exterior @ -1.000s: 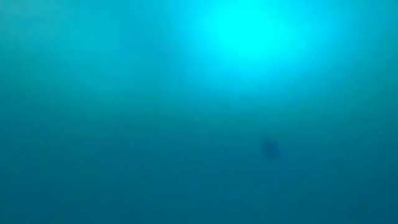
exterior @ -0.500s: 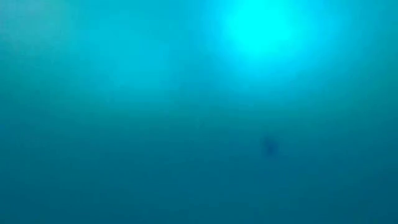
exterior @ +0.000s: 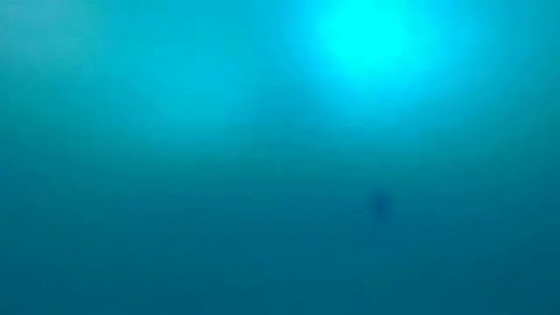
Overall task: Pick & Place USB Port
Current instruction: Put the light blue charger cable into the blue bin
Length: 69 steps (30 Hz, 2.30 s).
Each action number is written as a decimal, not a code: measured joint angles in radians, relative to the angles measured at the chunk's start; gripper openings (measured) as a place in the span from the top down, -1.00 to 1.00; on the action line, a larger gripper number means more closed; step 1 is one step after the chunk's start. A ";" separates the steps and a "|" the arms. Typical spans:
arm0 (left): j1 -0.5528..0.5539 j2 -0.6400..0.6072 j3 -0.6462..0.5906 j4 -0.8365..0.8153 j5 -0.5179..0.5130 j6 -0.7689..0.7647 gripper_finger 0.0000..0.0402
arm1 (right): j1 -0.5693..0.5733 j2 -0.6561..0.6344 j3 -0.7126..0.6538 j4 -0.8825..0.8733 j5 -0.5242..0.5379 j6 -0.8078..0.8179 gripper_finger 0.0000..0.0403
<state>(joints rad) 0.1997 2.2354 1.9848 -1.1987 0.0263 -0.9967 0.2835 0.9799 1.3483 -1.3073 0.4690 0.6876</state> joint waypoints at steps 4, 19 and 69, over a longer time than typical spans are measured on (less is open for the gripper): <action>0.001 0.027 0.000 0.000 -0.009 -0.012 0.10 | 0.018 -0.011 0.000 0.030 0.001 -0.009 0.35; -0.001 0.152 0.001 -0.001 0.000 -0.041 0.15 | 0.085 -0.030 0.000 0.085 -0.002 0.011 0.35; -0.730 0.046 -0.002 0.211 0.067 0.183 0.84 | 0.093 -0.017 0.000 0.308 0.319 -0.165 0.35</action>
<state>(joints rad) -0.5301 2.2816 1.9831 -0.9877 0.0930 -0.8136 0.3762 0.9633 1.3487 -0.9990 0.7885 0.5225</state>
